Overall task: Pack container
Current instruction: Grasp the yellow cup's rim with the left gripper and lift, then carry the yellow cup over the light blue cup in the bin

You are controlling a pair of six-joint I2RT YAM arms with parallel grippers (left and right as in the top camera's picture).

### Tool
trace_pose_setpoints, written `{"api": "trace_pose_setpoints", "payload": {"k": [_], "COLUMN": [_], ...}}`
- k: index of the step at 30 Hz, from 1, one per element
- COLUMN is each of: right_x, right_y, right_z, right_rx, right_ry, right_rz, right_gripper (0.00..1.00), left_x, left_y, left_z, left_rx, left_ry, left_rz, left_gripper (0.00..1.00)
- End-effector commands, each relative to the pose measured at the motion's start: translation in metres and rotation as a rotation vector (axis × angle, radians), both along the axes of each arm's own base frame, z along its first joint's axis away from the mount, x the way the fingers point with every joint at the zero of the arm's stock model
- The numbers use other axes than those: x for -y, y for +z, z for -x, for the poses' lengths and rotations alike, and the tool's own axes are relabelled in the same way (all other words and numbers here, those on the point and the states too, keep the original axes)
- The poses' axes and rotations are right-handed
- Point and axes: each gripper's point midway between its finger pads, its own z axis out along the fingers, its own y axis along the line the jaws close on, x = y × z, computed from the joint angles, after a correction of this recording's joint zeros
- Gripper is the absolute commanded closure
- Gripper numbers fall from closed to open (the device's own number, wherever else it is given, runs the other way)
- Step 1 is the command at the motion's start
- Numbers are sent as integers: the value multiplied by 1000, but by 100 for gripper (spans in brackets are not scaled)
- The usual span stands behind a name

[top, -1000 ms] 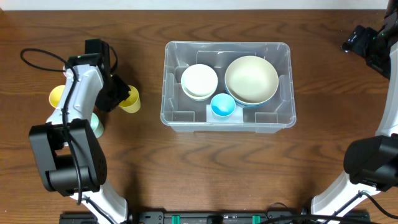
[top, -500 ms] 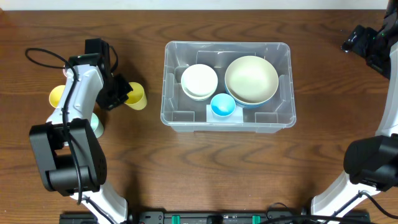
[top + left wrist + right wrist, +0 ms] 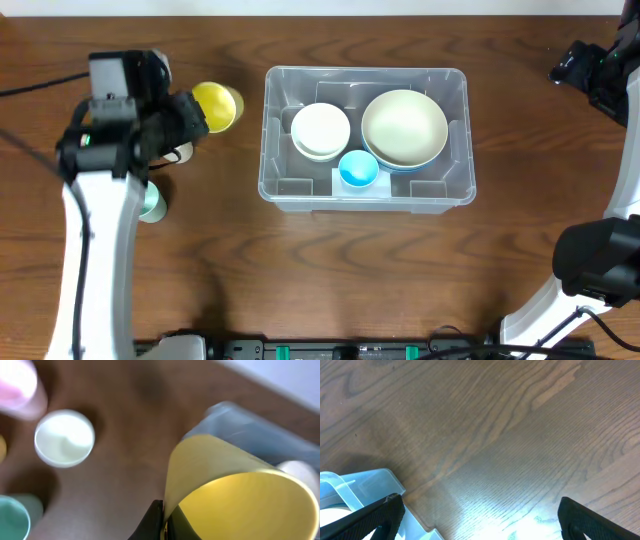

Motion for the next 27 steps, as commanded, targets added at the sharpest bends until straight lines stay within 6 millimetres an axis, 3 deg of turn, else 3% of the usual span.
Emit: {"api": "trace_pose_setpoints", "payload": {"k": [1,4,7,9,14,20,23,27], "right_x": [2,2,2,2,2,2,2,2], "right_y": [-2,-2,-2,-2,-2,-2,-2,-2], "right_z": [0,0,0,0,0,0,0,0], "right_rx": [-3,-3,-3,-3,-3,-3,-3,-4], "right_ry": [-20,-19,-19,-19,-19,-19,-19,-19], "right_rz": [-4,-4,-4,-4,-4,-4,-4,-4], "right_gripper": [1,1,1,1,1,1,1,1], "left_x": [25,63,107,133,188,212,215,216], "left_y": [35,49,44,31,-23,-77,-93,-100], "left_z": [6,10,13,15,16,12,12,11], "left_rx": [118,183,203,188,73,-50,-92,-109], "left_ry": [-88,-201,-371,-474,-659,-720,-729,-732], "left_rz": [-11,-10,-55,-84,-134,-161,-167,-170], "left_gripper": [94,94,94,94,94,94,94,94]}}
